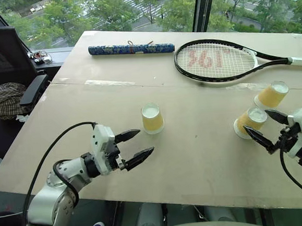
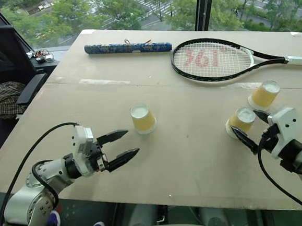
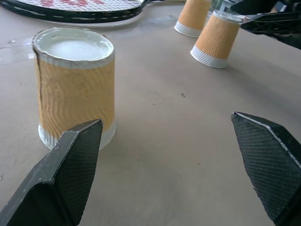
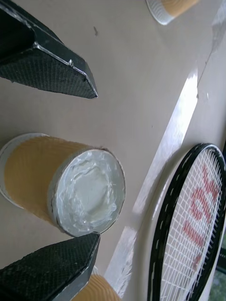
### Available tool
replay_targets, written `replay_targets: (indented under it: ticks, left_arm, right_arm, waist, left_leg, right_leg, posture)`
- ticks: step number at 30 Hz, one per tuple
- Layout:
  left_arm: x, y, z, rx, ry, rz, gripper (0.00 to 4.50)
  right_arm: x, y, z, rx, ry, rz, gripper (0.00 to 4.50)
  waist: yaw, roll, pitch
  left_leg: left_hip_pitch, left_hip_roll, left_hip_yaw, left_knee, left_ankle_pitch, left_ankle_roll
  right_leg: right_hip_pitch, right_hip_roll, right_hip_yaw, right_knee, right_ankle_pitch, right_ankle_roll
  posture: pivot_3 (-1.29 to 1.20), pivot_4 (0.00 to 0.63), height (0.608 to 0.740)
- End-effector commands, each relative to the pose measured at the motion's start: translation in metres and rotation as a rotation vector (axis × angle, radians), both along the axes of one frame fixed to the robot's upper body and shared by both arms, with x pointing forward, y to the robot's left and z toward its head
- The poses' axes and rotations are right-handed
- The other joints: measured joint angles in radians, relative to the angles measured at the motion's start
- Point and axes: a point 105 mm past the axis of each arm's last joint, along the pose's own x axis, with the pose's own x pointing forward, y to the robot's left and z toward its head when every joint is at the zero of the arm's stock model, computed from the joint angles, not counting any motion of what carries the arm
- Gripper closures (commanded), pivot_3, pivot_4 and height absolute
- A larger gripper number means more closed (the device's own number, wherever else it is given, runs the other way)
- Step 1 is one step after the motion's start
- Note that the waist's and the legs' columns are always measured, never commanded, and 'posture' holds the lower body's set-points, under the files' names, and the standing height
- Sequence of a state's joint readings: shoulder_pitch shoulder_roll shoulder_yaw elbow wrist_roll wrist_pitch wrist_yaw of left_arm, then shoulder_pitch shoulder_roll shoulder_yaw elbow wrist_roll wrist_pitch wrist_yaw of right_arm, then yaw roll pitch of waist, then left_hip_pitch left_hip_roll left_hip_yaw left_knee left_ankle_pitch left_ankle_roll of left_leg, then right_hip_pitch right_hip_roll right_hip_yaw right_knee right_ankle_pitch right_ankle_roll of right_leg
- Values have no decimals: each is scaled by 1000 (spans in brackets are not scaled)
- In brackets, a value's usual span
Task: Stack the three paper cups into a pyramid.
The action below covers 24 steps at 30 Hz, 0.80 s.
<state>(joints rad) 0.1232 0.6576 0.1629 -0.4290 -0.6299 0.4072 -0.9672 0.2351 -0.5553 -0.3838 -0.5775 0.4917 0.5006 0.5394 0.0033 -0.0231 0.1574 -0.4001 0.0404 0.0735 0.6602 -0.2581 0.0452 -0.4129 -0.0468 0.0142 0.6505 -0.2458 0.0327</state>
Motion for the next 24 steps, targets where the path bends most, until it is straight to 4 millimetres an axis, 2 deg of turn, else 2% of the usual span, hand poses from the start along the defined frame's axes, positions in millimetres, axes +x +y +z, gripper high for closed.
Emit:
replay_targets:
  ticks: [1, 10, 12, 15, 17, 19, 22, 24]
  left_arm:
    - [0, -8, 10, -20, -43, -42, 0]
    - [-11, -10, 18, -47, -57, -115, 0]
    - [-16, -12, 20, -63, -50, -135, 0]
    - [-20, -11, 20, -65, -44, -149, 0]
    - [-21, -11, 19, -66, -39, -150, 0]
    - [-21, -10, 18, -68, -35, -148, 0]
    - [-21, -9, 17, -71, -30, -137, 0]
    - [-21, -7, 16, -68, -31, -115, 0]
  right_arm:
    - [11, -4, -3, 4, -11, -79, 19]
    - [20, -1, -17, 19, 22, -113, 19]
    - [22, -1, -14, 36, 14, -110, 19]
    - [24, 4, -8, 25, -9, -67, 881]
    - [24, 11, -2, 25, -25, -22, 1859]
    - [22, 26, 5, 30, -35, 70, 2617]
    - [22, 46, 10, 20, -44, 159, 2656]
    - [23, 68, 10, 14, -37, 243, 2656]
  waist:
    - [0, -1, 0]
    - [-6, -1, 0]
    - [-8, 0, 0]
    - [-11, 0, 0]
    - [-11, 0, 0]
    - [-12, 0, 0]
    - [-15, 0, 0]
    - [-16, 0, 0]
  left_leg:
    - [0, 0, 0, 0, 0, 0]
    - [0, 0, 1, 1, 0, 0]
    - [0, 0, 1, 1, 0, 0]
    - [0, 0, 1, 1, 0, 0]
    - [1, 0, 1, 1, 0, 0]
    - [1, 0, 1, 2, 0, 0]
    - [1, 0, 1, 1, 0, 0]
    - [1, 0, 1, 1, 0, 0]
  right_leg:
    - [0, 1, 0, 0, 0, 0]
    - [0, 2, 0, 1, 0, 0]
    - [0, 3, 0, 1, 0, 0]
    - [0, 3, 0, 2, 0, 0]
    - [0, 3, 0, 2, 0, 1]
    - [0, 3, -1, 2, 0, 1]
    - [0, 3, -1, 3, 0, 1]
    - [0, 4, -1, 3, 0, 0]
  posture:
    - [0, 150, 740]
    - [0, 150, 740]
    - [0, 150, 740]
    - [0, 150, 740]
    - [0, 150, 740]
    - [0, 150, 740]
    - [0, 150, 740]
    - [0, 150, 740]
